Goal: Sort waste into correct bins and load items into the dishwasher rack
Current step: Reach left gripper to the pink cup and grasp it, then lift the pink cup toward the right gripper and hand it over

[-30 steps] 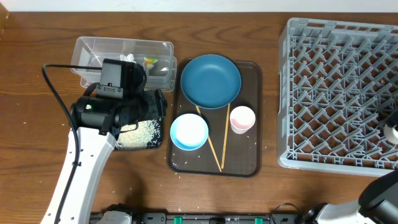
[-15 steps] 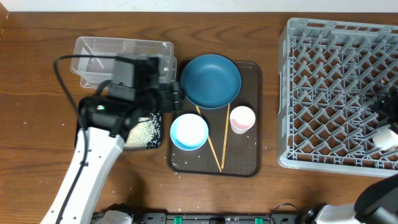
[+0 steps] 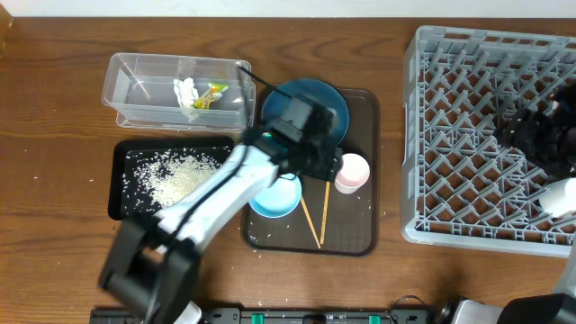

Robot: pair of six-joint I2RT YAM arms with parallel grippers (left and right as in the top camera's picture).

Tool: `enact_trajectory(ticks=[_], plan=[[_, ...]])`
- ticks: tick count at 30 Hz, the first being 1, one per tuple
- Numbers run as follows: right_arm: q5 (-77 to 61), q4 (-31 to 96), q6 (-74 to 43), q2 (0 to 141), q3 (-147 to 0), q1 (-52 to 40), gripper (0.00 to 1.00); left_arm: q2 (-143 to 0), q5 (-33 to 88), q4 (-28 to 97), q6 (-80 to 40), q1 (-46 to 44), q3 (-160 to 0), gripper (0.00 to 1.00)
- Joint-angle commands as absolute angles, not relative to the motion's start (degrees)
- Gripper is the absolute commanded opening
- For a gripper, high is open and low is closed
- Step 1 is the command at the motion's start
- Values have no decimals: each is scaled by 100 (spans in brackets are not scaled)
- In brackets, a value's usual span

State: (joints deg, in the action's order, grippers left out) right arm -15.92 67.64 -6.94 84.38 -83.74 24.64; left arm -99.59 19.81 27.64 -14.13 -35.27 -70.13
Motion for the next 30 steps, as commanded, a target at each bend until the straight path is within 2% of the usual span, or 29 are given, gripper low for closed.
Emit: enact_trajectory(ticks=[1, 3, 4, 6, 8, 12, 18, 21, 25, 30], plan=[[-1629, 6768, -587, 8433, -8462, 2403, 76, -10379, 2034, 2698, -1533, -3656, -7063, 71], [-1629, 6768, -587, 8433, -8462, 2403, 76, -10547, 2034, 2685, -1531, -3704, -7063, 62], [-1629, 6772, -585, 8433, -8462, 2403, 76, -10582, 2036, 2687, -1531, -3708, -7063, 54], [-1629, 6781, -587, 8433, -8462, 2403, 76, -10593, 2036, 2711, -1531, -3704, -7063, 21], [-1629, 6792, -587, 8433, -8462, 2403, 76, -10468, 2058, 2770, -1669, -3636, -7065, 6], [-1636, 6794, -517, 8433, -8462, 2403, 76, -10016, 2574, 2893, -1809, -3371, -7074, 6], [-2078, 6845, -370, 8438, -8453, 2353, 79, -9362, 4910, 2781, -2023, -2379, -7074, 6], [-3238, 6910, 432, 8458, -8447, 2215, 80, -9373, 6213, 2335, -2502, -1820, -7074, 6], [-4967, 7067, 1914, 8466, -8364, 1699, 82, -9435, 7194, 1763, -3159, -1413, -7074, 6], [-5472, 7039, 2759, 8466, -8206, 727, 83, -9435, 7811, 1415, -3605, -1424, -7074, 6]])
